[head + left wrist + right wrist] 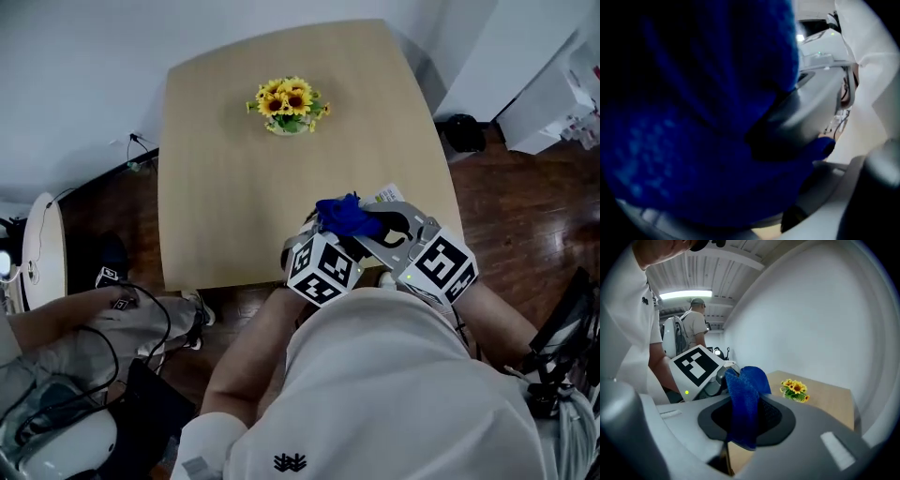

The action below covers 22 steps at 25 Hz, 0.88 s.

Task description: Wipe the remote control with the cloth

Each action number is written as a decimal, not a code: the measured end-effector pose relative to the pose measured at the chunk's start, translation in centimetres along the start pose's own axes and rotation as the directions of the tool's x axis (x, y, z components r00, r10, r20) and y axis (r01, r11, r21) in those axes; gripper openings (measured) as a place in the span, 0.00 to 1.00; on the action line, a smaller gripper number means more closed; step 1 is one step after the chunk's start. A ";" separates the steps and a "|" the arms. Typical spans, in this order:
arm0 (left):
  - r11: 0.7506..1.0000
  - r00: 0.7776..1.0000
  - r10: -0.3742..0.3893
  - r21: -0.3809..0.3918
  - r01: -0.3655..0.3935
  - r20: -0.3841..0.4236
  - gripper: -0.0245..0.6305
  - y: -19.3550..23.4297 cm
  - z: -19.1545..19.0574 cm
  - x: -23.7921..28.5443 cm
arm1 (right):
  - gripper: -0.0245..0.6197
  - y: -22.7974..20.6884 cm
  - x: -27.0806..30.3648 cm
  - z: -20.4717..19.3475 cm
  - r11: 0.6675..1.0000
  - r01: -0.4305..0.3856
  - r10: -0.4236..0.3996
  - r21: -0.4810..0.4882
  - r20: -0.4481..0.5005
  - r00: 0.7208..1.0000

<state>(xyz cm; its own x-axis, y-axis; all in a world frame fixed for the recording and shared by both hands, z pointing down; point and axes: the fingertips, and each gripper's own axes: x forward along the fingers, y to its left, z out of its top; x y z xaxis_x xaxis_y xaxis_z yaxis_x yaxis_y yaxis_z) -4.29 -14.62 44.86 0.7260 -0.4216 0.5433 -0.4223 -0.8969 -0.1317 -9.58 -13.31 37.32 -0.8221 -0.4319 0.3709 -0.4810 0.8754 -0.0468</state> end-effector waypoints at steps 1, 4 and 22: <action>1.000 1.000 0.015 -0.004 -0.015 -0.004 0.46 0.2 0.1 0.0 | 0.17 -0.3 -0.1 0.0 1.000 -0.009 0.009 -0.001 0.001 1.000; 0.999 0.999 0.045 -0.022 -0.045 -0.011 0.46 0.6 0.2 -0.2 | 0.17 -2.2 -0.7 -0.4 1.000 0.001 -0.001 -0.007 -0.006 1.000; 0.979 0.985 0.169 -0.106 -0.173 -0.044 0.46 0.9 -1.0 -1.4 | 0.17 -12.9 -6.4 -1.3 0.981 0.193 -0.193 0.007 0.013 0.981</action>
<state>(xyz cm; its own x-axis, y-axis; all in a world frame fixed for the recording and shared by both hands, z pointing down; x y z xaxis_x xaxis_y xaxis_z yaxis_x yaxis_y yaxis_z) -6.22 -14.71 44.83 0.6192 -0.5611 0.5493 -0.5968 -0.7909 -0.1351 2.26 -21.60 36.72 -0.7175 -0.5959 0.3607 -0.6330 0.7739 0.0195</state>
